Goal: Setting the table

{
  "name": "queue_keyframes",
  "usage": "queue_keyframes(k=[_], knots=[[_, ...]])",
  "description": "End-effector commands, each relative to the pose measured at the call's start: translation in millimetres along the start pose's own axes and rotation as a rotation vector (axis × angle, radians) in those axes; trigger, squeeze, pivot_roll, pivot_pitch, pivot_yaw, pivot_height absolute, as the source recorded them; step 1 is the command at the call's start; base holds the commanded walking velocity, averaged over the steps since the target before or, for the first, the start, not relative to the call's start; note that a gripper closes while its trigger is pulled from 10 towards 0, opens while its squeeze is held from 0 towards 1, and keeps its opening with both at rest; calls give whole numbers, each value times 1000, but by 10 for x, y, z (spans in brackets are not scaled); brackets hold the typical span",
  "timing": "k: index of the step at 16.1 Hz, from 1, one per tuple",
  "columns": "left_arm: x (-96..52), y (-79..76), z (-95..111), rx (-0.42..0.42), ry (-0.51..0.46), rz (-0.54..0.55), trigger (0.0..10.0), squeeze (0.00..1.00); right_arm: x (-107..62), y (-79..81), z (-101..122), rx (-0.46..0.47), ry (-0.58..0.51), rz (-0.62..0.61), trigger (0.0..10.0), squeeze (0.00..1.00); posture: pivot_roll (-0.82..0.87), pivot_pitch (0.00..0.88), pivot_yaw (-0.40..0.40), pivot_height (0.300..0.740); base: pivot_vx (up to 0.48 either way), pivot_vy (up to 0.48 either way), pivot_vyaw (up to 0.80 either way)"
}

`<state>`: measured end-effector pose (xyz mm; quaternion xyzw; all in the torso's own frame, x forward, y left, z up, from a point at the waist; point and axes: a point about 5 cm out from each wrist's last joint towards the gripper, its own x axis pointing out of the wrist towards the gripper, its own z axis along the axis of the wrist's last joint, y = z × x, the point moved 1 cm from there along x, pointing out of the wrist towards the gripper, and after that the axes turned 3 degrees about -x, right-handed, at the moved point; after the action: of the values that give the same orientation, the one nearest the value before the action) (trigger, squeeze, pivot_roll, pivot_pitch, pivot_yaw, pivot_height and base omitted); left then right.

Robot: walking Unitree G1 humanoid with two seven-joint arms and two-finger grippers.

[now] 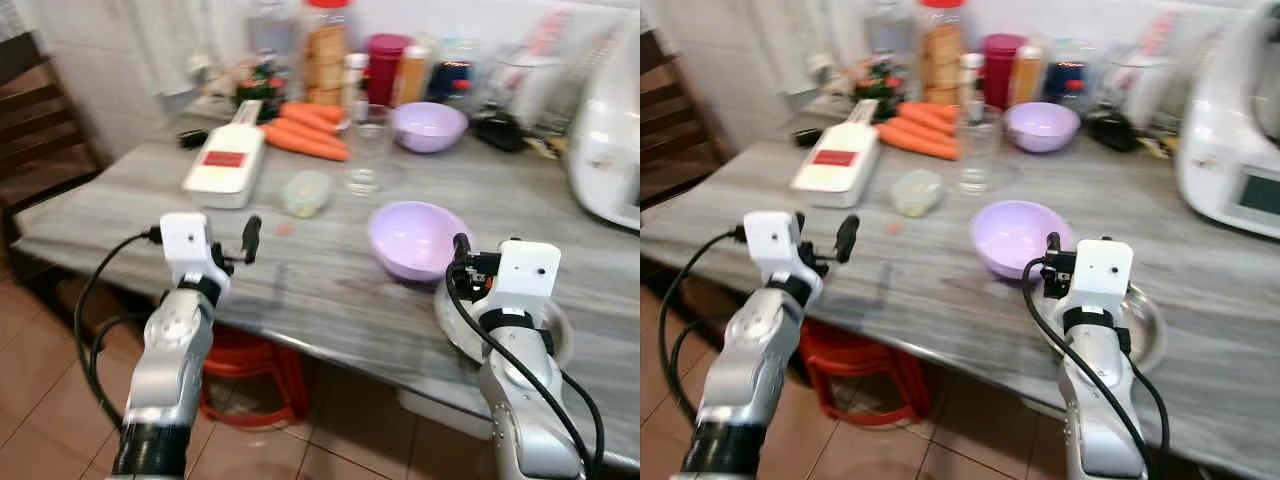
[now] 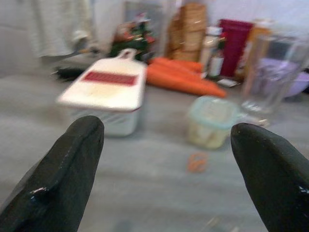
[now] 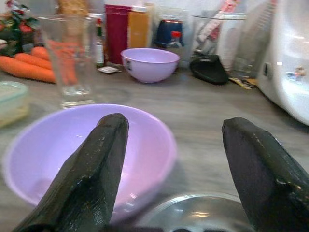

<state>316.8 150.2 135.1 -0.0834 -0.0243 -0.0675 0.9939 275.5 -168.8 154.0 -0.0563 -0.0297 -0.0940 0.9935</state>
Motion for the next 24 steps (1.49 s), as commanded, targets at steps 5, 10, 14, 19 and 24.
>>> queue_keyframes(k=[5, 10, 14, 19, 24], knots=[[54, -91, 46, 2, -10, 12, 10000, 0, 34, 45, 50, 10, -6, 13, 10000, 0, -94, 0, 31, 740, 0, 0, 0], [137, -20, 133, 29, -27, 17, 10000, 0, 63, -4, 71, 35, -45, 2, 10000, 0, -104, 0, 44, 740, -262, 0, 0], [131, -14, 119, 32, -21, 23, 10000, 0, 9, 61, 16, 99, -5, 64, 10000, 0, -100, 0, 49, 740, -308, 0, 0], [160, 19, 156, 50, -20, 14, 10000, 0, 51, 65, -13, 118, 1, 22, 10000, 0, -88, 0, 68, 740, -311, 0, 0], [182, 47, 151, 64, -14, 9, 10000, 0, 14, 44, -36, 92, 5, 36, 10000, 0, -93, 0, 76, 740, -338, 0, 0]])
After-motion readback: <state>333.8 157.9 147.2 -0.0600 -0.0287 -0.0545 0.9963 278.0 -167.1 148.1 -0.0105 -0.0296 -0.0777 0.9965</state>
